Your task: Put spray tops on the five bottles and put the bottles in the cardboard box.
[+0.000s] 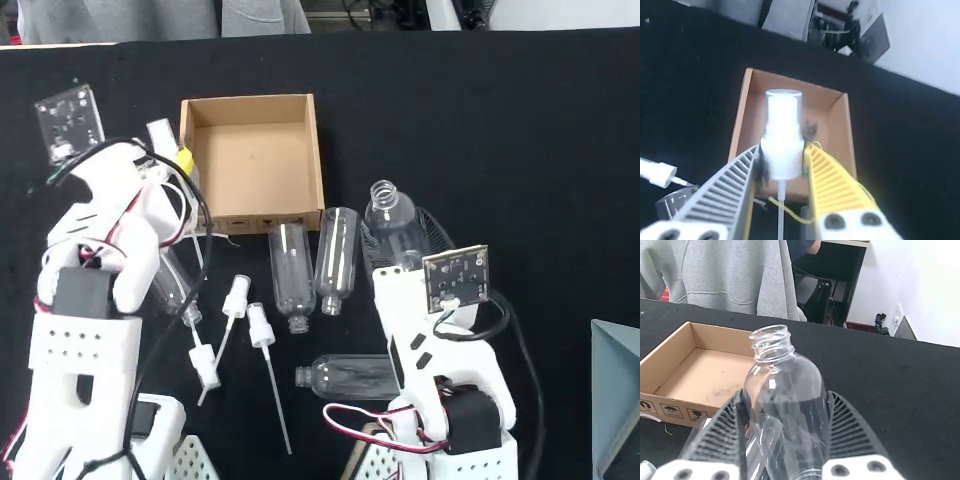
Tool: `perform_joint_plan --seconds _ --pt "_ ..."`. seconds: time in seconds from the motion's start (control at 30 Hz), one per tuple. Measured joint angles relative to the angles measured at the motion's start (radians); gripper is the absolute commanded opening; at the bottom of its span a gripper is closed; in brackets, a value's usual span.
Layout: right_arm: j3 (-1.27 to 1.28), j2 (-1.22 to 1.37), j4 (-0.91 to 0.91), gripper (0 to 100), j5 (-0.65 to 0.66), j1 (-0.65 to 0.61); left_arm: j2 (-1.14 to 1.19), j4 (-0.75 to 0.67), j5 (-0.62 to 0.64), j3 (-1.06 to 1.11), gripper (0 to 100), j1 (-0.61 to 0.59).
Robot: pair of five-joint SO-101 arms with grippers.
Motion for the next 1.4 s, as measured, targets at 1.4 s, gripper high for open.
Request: perform_joint_plan --seconds 1.4 --pt "0.107 0.0 -0.04 2.5 0.003 -0.259 -0.477 -0.112 0.087 0.29 3 -0.006"
